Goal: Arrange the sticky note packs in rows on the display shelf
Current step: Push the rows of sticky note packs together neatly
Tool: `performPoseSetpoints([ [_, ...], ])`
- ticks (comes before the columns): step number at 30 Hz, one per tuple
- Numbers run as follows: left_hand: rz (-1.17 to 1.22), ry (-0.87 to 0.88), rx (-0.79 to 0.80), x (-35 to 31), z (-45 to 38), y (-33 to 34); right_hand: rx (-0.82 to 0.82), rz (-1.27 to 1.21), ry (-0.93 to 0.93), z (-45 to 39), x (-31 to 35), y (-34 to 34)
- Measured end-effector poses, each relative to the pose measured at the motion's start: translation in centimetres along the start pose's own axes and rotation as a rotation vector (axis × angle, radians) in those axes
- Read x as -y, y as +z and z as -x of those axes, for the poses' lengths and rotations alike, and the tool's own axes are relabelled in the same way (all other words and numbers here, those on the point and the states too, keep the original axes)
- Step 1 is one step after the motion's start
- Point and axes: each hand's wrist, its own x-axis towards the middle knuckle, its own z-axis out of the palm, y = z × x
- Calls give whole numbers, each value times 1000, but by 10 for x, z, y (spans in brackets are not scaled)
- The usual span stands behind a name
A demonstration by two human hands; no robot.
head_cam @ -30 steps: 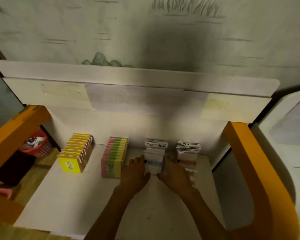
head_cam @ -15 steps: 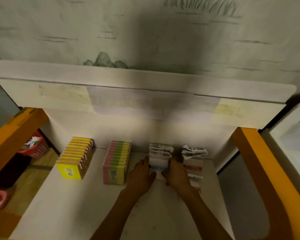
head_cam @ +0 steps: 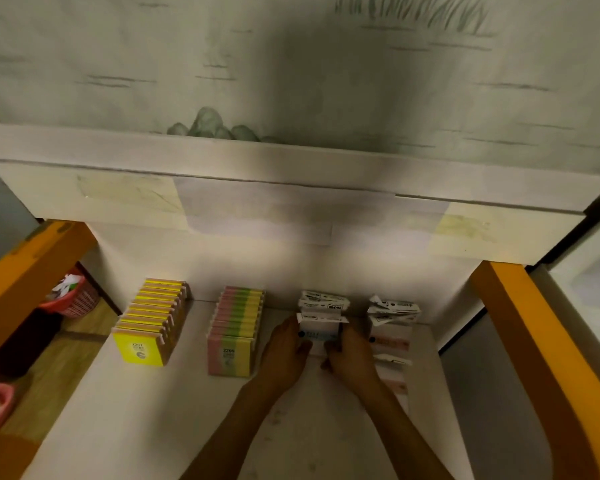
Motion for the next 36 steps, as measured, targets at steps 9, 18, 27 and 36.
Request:
performPoseSetpoints([
  [9, 34, 25, -122, 2, -1, -5, -16, -58, -45, -2, 8, 11],
  [18, -16, 29, -136, 4, -2, -4, 25, -136, -92, -5, 6, 11],
  [27, -50, 49, -160, 0, 0, -9, 37, -158, -72, -5, 4, 12],
  [36, -109, 8, -171, -12, 5, -11, 41, -152, -59, -2, 7, 7],
])
